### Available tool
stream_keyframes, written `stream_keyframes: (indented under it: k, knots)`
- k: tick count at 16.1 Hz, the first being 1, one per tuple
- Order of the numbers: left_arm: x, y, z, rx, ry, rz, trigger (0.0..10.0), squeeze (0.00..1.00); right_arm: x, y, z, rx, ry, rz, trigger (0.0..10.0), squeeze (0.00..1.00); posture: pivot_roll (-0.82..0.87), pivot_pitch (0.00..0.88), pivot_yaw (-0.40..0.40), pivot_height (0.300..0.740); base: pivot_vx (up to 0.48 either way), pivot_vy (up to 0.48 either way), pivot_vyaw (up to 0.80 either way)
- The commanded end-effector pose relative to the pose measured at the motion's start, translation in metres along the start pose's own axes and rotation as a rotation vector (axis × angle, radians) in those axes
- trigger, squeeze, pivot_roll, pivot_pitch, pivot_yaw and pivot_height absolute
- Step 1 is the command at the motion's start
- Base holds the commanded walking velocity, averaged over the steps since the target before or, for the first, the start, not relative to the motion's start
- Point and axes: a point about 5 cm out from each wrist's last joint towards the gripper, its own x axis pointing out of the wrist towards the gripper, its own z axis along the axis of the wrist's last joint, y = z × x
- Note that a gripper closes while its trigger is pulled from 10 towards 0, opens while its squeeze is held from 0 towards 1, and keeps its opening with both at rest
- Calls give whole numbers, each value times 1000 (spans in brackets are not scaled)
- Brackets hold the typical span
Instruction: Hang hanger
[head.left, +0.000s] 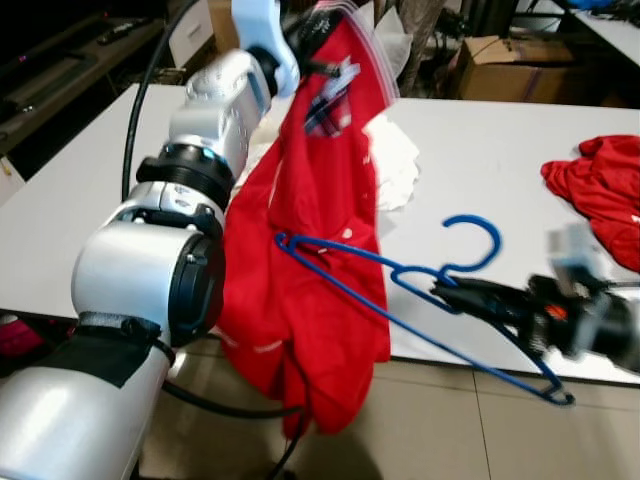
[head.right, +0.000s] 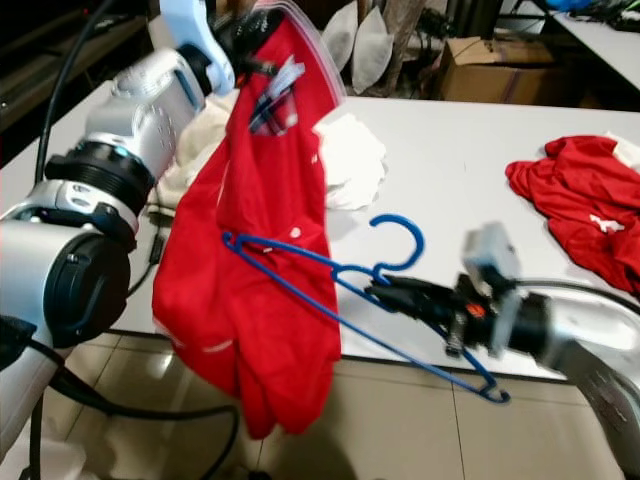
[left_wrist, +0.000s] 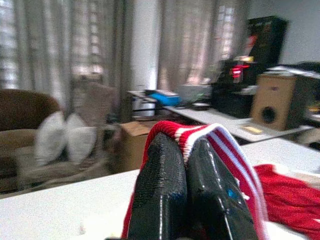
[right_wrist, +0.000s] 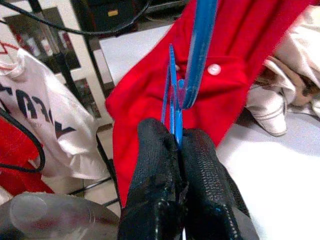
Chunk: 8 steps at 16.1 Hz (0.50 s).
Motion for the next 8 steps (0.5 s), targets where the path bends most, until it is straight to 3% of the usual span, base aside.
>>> stream_keyframes:
  k: [1,6,7,8]
  knots:
    - [2,-3,15,4,-37,-27,10000,0,7,-1,0,-15,14,19,10000,0,-145,0,18,740,0,0,0]
    - [-7,-16,18,-72,-61,-117,10000,0,44,-19,-2,-67,34,35,10000,0,-121,0,-35,740,0,0,0]
    - [-11,-21,21,-89,-65,-146,10000,0,46,-25,-2,-87,58,17,10000,0,-123,0,-38,740,0,0,0]
    - [-16,-26,28,-98,-79,-192,10000,0,45,-44,2,-145,109,-71,10000,0,-128,0,-34,740,0,0,0]
